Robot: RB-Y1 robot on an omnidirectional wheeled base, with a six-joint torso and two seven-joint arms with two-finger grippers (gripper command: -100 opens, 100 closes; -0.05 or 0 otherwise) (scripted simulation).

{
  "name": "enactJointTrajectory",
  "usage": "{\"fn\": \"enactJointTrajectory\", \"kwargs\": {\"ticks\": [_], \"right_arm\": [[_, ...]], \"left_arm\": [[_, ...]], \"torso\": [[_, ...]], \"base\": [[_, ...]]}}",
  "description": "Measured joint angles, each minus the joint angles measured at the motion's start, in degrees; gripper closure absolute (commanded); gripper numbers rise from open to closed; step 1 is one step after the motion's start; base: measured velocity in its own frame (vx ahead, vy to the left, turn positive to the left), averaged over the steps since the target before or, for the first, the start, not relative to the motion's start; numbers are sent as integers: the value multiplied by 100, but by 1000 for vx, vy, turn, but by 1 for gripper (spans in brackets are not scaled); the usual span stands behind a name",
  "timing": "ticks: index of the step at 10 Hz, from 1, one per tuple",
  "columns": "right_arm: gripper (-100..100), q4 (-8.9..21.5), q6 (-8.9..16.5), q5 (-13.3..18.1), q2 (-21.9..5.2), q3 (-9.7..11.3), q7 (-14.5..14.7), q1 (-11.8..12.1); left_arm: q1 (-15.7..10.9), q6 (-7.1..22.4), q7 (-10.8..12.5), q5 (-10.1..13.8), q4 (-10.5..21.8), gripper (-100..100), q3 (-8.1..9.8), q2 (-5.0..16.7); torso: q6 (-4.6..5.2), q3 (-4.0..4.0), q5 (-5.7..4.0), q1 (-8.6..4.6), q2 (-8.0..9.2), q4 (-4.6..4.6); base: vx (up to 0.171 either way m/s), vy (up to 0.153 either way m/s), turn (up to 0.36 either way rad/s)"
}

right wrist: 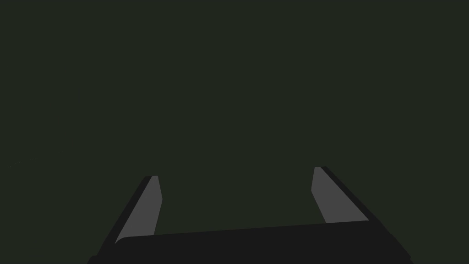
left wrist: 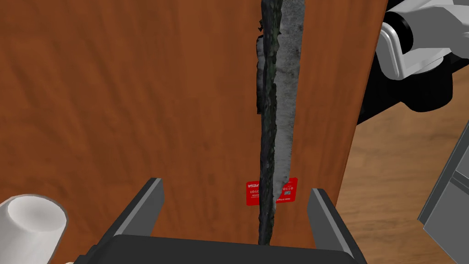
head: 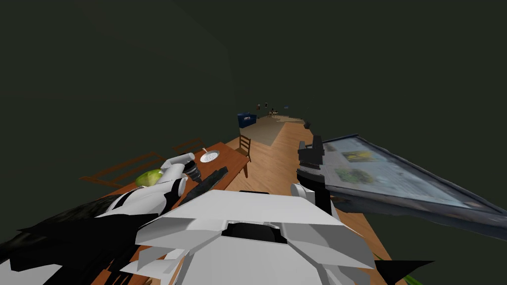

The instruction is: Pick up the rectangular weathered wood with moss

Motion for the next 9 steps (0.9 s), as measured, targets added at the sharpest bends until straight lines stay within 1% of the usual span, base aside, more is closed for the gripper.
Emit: {"fn": "enactJointTrajectory", "kwargs": {"ticks": [1, 2, 3, 4, 6, 7, 8, 9], "right_arm": [[0, 0, 0, 0, 0, 0, 0, 0], [0, 0, 0, 0, 0, 0, 0, 0], [0, 0, 0, 0, 0, 0, 0, 0], [0, 0, 0, 0, 0, 0, 0, 0], [0, 0, 0, 0, 0, 0, 0, 0], [0, 0, 0, 0, 0, 0, 0, 0], [0, 0, 0, 0, 0, 0, 0, 0], [0, 0, 0, 0, 0, 0, 0, 0]], "left_arm": [[13, 71, 25, 8, 88, -100, 11, -18], [15, 88, 31, 9, 97, 0, 12, -21], [15, 87, 30, 9, 96, -100, 12, -21], [88, 62, 54, 7, 9, -100, 8, -104], [86, -101, 33, -10, 143, -100, -20, -154], [73, -216, 5, -21, 261, -100, -39, -175], [72, -246, -2, -22, 277, 100, -42, -178], [72, -243, -2, -22, 275, 100, -42, -177]], "torso": [[0, 0, 1, 1, 0, 0], [-1, 0, -1, -1, 0, 0], [-1, 0, -1, -3, 0, 0], [-1, -1, 0, -2, -1, 0], [-1, -2, 0, -1, -3, -1], [-1, -2, 0, 0, -3, -1], [0, -1, -1, -2, -2, 0], [-1, 0, -1, -4, -1, 0]], "base": [[-2, 7, -12], [0, 0, 0], [5, 7, 22], [7, 7, 13], [7, 8, 12], [0, 0, 0], [0, 0, 0], [0, 0, 0]]}}
